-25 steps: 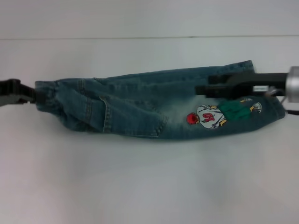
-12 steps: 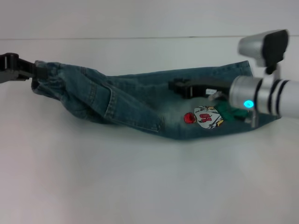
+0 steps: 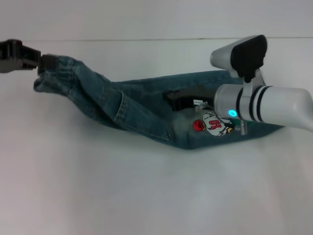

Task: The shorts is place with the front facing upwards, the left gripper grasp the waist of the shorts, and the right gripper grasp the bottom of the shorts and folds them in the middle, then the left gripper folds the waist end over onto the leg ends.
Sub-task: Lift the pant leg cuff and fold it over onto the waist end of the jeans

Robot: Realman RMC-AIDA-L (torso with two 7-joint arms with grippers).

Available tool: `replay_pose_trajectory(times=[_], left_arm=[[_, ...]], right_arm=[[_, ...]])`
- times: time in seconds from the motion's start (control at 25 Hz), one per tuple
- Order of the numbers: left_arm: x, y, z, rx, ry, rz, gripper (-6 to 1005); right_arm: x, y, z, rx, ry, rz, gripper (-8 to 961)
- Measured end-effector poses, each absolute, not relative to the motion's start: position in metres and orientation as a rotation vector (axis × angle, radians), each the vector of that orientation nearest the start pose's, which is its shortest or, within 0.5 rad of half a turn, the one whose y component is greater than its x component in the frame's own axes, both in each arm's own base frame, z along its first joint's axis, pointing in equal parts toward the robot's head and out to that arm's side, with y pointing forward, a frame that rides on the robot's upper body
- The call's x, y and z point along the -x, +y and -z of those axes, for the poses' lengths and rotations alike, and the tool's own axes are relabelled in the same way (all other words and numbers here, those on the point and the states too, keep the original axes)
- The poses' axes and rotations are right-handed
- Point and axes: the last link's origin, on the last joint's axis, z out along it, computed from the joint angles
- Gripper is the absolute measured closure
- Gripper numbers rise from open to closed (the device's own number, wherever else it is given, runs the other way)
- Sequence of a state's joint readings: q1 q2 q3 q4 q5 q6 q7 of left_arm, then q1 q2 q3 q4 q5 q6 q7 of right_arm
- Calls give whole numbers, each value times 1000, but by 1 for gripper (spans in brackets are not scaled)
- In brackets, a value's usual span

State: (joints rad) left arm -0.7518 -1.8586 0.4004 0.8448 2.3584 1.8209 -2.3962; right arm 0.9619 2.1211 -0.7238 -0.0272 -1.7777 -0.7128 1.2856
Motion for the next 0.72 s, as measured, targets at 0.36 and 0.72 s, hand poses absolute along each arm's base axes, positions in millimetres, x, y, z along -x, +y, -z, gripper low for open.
replay_pose_trajectory(times=[0.36, 0.72], left_arm=[[221, 384, -136, 2487, -1587, 601, 961], [210, 388, -131, 2523, -1571, 614, 962]], right_arm=[[-194, 391, 142, 2540, 906, -415, 920], [-168, 369, 166, 2665, 877, -446, 919]])
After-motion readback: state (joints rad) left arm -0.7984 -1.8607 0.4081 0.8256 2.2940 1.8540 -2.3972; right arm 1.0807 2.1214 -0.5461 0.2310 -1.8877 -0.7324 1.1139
